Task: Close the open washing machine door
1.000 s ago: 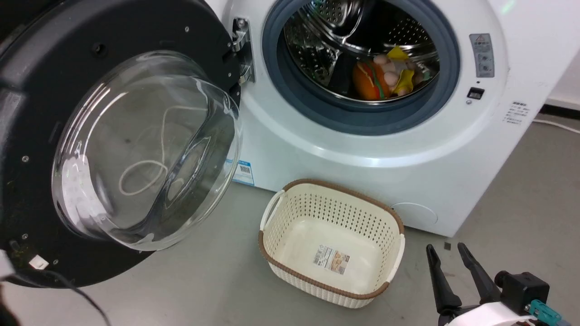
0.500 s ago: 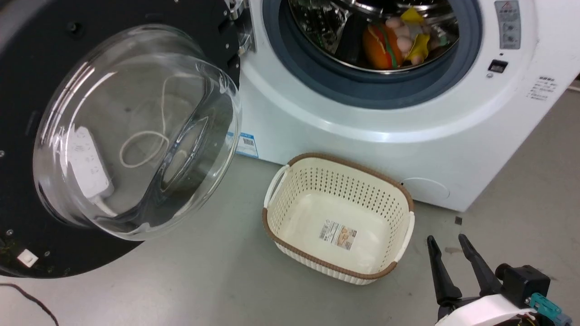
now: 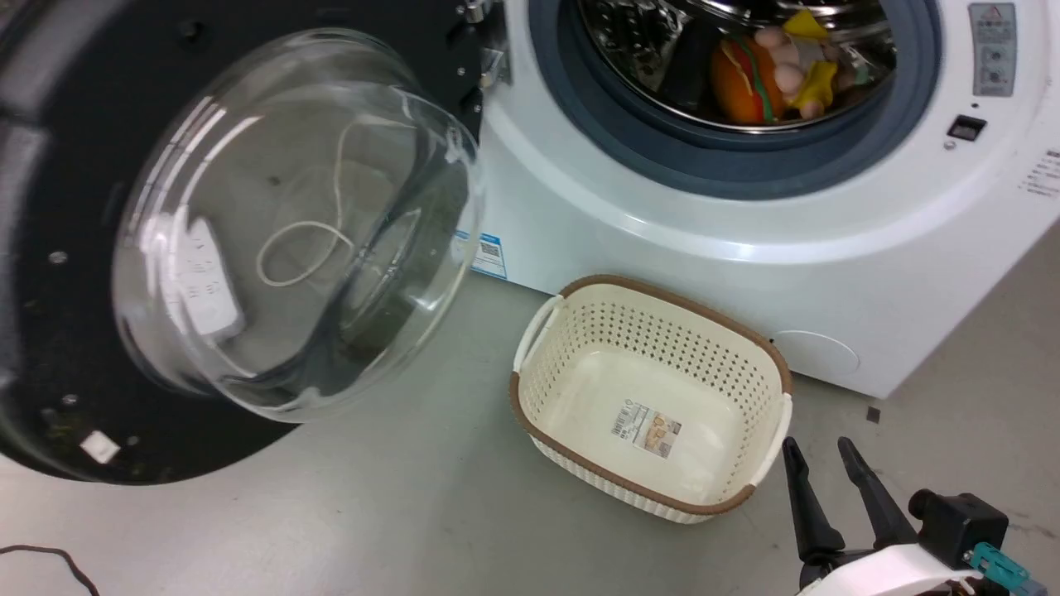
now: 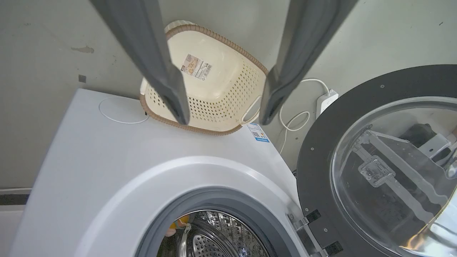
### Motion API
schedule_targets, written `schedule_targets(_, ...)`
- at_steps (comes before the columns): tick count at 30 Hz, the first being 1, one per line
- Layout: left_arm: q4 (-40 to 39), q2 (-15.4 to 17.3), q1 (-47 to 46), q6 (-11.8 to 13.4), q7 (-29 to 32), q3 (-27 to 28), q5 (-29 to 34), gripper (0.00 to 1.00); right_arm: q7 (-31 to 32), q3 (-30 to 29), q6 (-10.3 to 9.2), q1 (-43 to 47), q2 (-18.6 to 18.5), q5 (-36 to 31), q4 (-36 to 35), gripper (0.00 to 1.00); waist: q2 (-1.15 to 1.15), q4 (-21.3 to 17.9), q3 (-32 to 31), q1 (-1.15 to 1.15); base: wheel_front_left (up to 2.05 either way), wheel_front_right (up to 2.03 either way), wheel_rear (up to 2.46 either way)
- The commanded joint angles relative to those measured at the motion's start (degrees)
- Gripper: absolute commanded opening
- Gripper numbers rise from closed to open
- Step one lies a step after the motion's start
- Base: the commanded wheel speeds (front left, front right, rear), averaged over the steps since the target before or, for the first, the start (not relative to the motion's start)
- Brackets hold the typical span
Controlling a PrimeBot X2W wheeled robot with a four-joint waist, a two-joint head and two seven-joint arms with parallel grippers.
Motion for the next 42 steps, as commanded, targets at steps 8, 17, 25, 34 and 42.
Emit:
schedule_targets(8, -10.66, 3.16, 7.42, -1.02, 6.92, -6.65, -10.21, 0.00, -1.42, -1.37, 0.05, -0.19, 0.01, 2.74, 1.55, 1.00, 0.00, 2.48, -2.26, 0.00, 0.00, 0.00, 0.00)
schedule_targets(17, -26.02, 5.55, 12.25, -1.67, 12.73, -21.22, -18.43, 0.00, -2.74, -6.66, 0.05, 0.24, 0.01, 4.54, 2.79, 1.00, 0.00, 3.04, -4.30, 0.00, 0.00, 0.00, 0.00)
schedule_targets(25, -31.84, 4.72, 9.19, -1.91, 11.96, -35.58, -18.78, 0.00, -3.21, -8.12, 0.06, 0.87, 0.01, 5.79, 3.52, 1.00, 0.00, -0.78, -5.32, 0.00, 0.00, 0.00, 0.00)
schedule_targets(34, -26.07, 4.09, -1.45, -1.91, 4.68, -51.11, -14.10, 0.00, -3.21, -8.14, 0.06, 0.59, 0.01, 6.57, 3.46, 1.00, 0.00, -8.06, -4.82, 0.00, 0.00, 0.00, 0.00)
schedule_targets(42, -16.14, 2.04, -12.52, -1.91, -1.94, -61.98, -12.18, 0.00, -3.21, -8.86, 0.06, -0.12, 0.01, 6.93, 2.90, 1.00, 0.00, -15.31, -3.19, 0.00, 0.00, 0.00, 0.00)
